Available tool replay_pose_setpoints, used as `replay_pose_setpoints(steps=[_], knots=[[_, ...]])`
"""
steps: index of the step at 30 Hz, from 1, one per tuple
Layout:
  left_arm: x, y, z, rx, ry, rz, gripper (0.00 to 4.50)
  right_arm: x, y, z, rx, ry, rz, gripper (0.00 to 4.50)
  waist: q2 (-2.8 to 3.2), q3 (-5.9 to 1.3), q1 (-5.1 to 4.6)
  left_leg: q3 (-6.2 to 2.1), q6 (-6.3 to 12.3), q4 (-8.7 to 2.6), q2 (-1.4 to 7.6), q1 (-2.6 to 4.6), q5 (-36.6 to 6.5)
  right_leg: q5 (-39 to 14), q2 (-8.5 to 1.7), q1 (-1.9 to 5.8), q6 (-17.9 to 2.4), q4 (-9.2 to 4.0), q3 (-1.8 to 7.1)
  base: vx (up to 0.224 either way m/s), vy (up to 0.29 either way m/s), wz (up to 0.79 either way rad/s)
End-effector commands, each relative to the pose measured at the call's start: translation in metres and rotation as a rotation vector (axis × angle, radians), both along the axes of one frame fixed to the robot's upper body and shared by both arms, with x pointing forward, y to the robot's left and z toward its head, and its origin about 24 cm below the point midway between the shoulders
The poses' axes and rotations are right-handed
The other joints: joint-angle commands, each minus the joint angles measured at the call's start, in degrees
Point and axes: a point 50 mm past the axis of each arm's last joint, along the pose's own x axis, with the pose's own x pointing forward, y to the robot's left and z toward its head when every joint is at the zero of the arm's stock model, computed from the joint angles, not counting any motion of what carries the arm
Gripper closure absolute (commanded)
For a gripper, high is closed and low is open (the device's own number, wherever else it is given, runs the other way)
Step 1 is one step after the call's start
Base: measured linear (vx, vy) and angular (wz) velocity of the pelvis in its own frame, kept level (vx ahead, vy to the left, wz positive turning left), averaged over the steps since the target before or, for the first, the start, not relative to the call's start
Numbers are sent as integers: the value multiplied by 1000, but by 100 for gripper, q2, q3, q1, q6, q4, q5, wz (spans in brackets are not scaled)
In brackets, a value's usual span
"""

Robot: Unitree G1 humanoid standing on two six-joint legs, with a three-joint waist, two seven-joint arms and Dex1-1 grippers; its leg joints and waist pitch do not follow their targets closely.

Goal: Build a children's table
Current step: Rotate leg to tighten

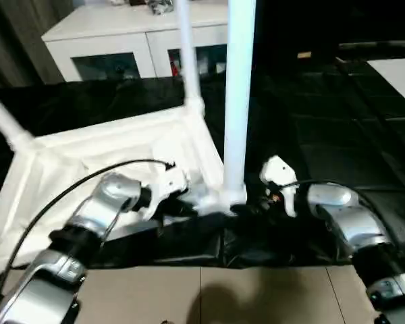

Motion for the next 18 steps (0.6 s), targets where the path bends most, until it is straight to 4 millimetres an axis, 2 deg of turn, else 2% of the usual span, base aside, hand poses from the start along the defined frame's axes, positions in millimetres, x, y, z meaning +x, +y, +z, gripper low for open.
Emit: replay_pose_setpoints(steps=[1, 6, 8, 10, 14, 18], knots=[[-7, -5, 1, 5, 31, -93, 450, 2, 4, 8, 39, -19, 23, 42, -58, -386, -12, -55, 605, -438, 226, 94, -918, -418, -318, 305, -1507, -355, 264, 0, 0, 0], [-10, -6, 1, -8, 37, -106, 450, -2, 9, 9, 79, 11, 74, 42, -76, -402, -8, -67, 631, -428, 212, 65, -723, -222, -319, 329, -1485, -330, 257, 0, 0, 0], [-10, -6, 1, -7, 36, -105, 450, -3, 10, 7, 82, 28, 86, 68, -69, -409, -2, -69, 663, -420, 215, 64, -658, -172, -321, 329, -1483, -321, 254, 0, 0, 0], [-11, -6, 1, -5, 35, -105, 450, -4, 11, 6, 82, 37, 91, 68, -63, -407, 6, -66, 675, -418, 213, 68, -633, -164, -315, 322, -1483, -324, 252, 0, 0, 0], [-10, -6, 1, -4, 36, -101, 450, -5, 12, 3, 92, 52, 93, 114, -66, -409, 9, -69, 661, -418, 210, 65, -616, -205, -316, 325, -1465, -322, 251, 0, 0, 0], [-11, -4, 1, 3, 41, -101, 450, -8, 11, -2, 58, 72, 121, 138, -68, -409, 10, -68, 665, -415, 207, 65, -602, -185, -314, 325, -1466, -322, 248, 0, 0, 0]])
